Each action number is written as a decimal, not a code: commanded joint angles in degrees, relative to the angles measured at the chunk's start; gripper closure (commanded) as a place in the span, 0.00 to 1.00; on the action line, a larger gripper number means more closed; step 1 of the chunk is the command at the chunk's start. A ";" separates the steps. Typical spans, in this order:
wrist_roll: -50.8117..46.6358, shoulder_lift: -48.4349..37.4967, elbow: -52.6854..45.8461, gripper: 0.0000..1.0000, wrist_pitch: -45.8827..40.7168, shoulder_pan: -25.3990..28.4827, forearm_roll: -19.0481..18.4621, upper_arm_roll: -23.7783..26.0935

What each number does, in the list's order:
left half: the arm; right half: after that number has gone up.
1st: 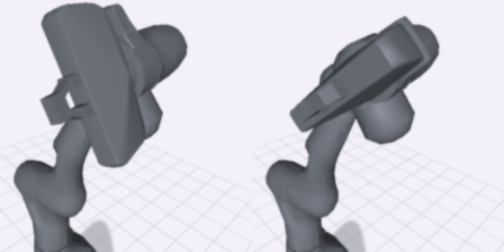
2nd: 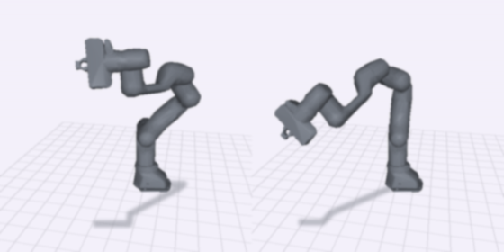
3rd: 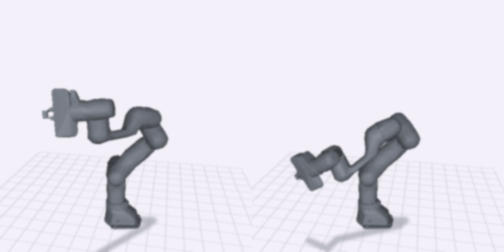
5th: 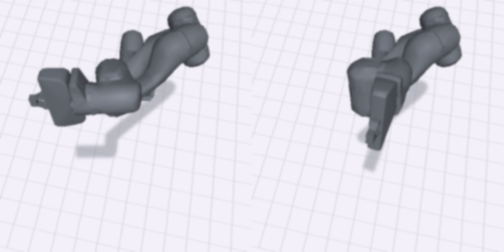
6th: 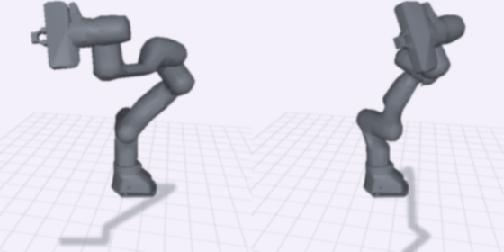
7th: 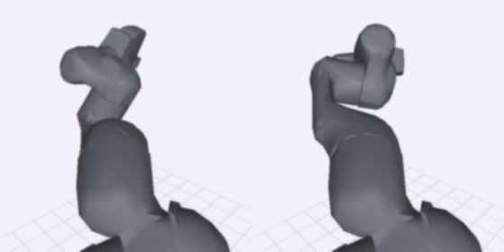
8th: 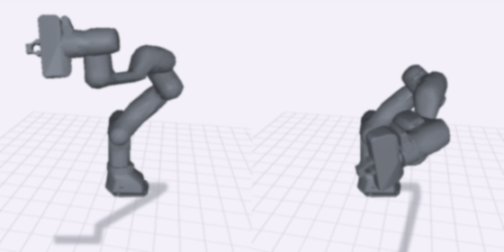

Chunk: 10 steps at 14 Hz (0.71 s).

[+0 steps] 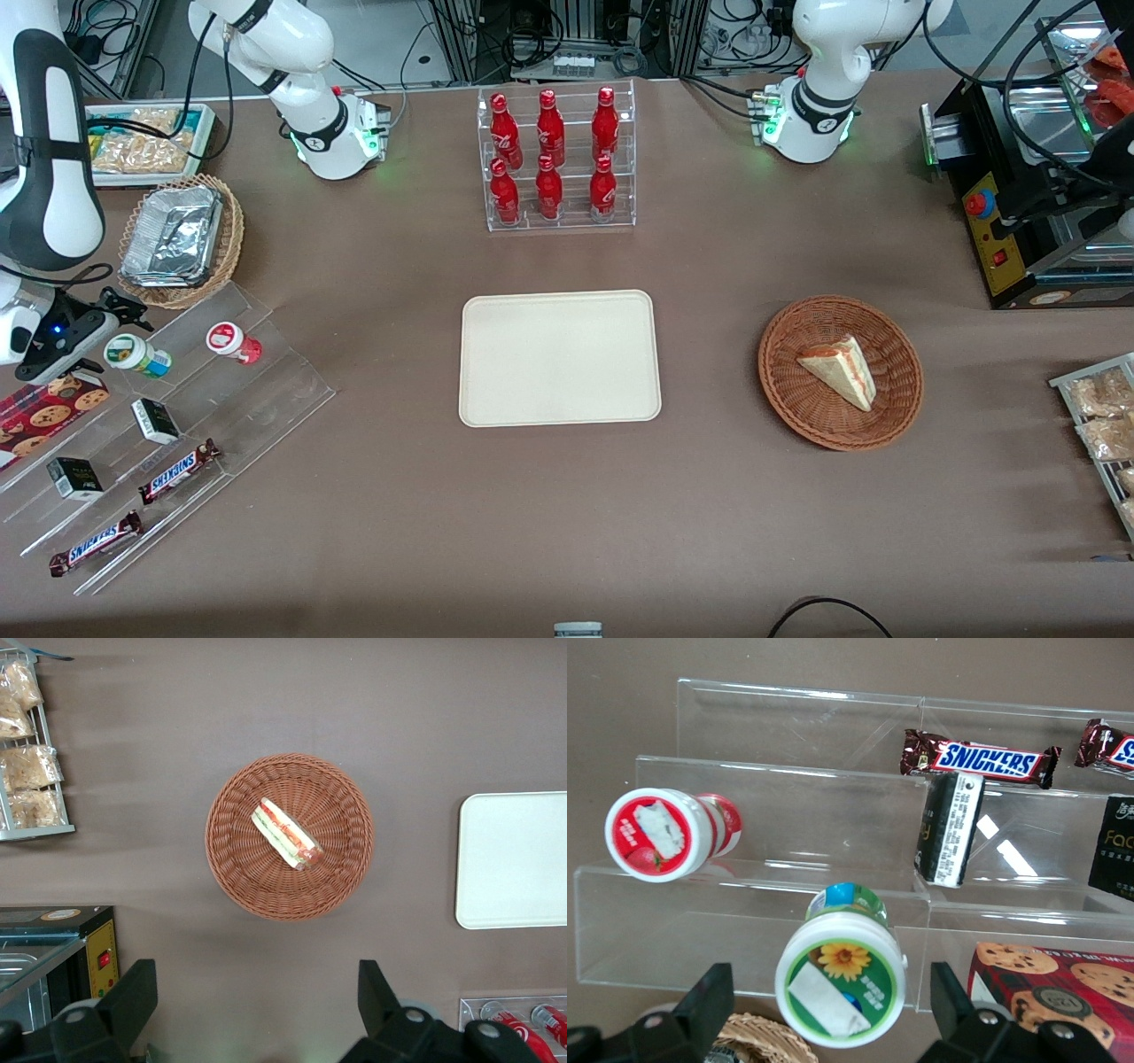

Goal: Place green gum on tray
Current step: 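Close the right gripper on the green-lidded gum tub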

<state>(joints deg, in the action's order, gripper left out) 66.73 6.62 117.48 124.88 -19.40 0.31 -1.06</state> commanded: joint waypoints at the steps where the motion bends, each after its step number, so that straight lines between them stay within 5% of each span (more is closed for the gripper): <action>1: 1.30 0.41 0.56 0.53 1.94 -0.81 0.74 0.36; 2: 1.39 0.41 0.56 0.87 1.85 -0.81 0.74 0.36; 3: 1.39 0.41 0.56 1.00 1.68 -0.73 0.74 0.27; 10: 0.34 -2.66 -0.84 1.00 -4.20 -0.20 0.74 0.36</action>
<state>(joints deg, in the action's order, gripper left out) 66.73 6.36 117.21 123.86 -19.40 0.32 -1.04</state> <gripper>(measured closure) 0.410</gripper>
